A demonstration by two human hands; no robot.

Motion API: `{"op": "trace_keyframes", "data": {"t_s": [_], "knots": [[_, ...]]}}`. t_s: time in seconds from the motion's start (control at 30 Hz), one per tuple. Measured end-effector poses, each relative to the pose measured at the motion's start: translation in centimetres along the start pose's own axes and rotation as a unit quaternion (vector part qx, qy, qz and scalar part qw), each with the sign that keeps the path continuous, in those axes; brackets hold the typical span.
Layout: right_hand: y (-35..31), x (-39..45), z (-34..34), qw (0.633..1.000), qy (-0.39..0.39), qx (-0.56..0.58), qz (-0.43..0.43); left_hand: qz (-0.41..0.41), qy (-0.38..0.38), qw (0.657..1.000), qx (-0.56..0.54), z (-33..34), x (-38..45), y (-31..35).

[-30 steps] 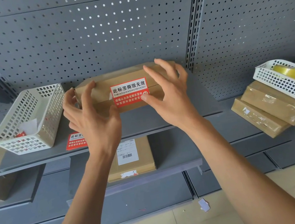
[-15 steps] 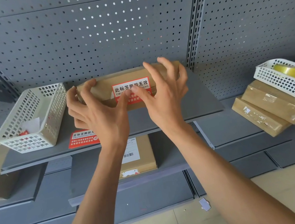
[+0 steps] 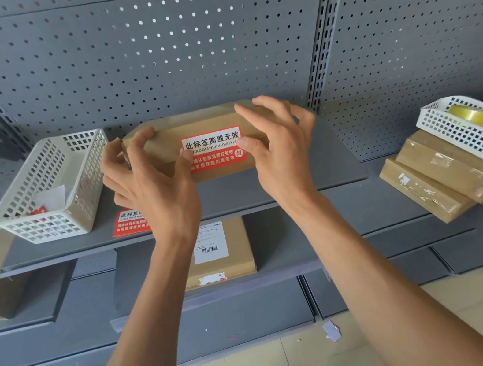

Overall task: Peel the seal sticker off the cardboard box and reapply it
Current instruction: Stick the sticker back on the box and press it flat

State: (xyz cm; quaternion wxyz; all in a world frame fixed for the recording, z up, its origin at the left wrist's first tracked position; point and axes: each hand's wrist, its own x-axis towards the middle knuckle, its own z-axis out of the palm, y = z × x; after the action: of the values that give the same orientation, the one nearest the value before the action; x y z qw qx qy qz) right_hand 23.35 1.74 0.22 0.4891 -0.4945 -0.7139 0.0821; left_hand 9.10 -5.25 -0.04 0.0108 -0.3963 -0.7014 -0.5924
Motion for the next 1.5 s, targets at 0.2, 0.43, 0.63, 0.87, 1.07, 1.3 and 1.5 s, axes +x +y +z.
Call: {"op": "trace_keyframes", "data": {"t_s": [0.2,0.43,0.63,0.87,1.07,1.3,1.5], "knots": [[0.3,0.0,-0.1,1.000,0.006,0.003,0.001,0.004,-0.005,1.000,-0.009,-0.4,0.0,-0.1],[-2.2,-0.7,0.4,0.997,0.047,0.012,0.060,-0.049,0.026,0.998,-0.042,0.1,0.1,0.9],[-2.5,-1.0,1.2,0.996,0.059,-0.001,0.073,-0.059,0.038,0.997,-0.040,0.5,0.3,0.5],[-1.3,-0.8,0.4,0.997,0.039,0.036,0.064,-0.040,0.024,0.997,-0.053,-0.2,0.2,0.1],[-0.1,-0.7,-0.8,0.999,-0.017,0.026,0.014,-0.003,-0.016,0.999,-0.039,-1.0,0.3,-0.2],[1.1,-1.0,-1.3,0.998,-0.064,-0.015,-0.019,0.015,-0.039,0.999,-0.012,-1.1,0.0,-0.9],[1.6,-0.9,-1.8,0.990,-0.104,-0.072,-0.065,0.035,-0.065,0.997,0.019,-1.0,-0.4,-1.4]]}}
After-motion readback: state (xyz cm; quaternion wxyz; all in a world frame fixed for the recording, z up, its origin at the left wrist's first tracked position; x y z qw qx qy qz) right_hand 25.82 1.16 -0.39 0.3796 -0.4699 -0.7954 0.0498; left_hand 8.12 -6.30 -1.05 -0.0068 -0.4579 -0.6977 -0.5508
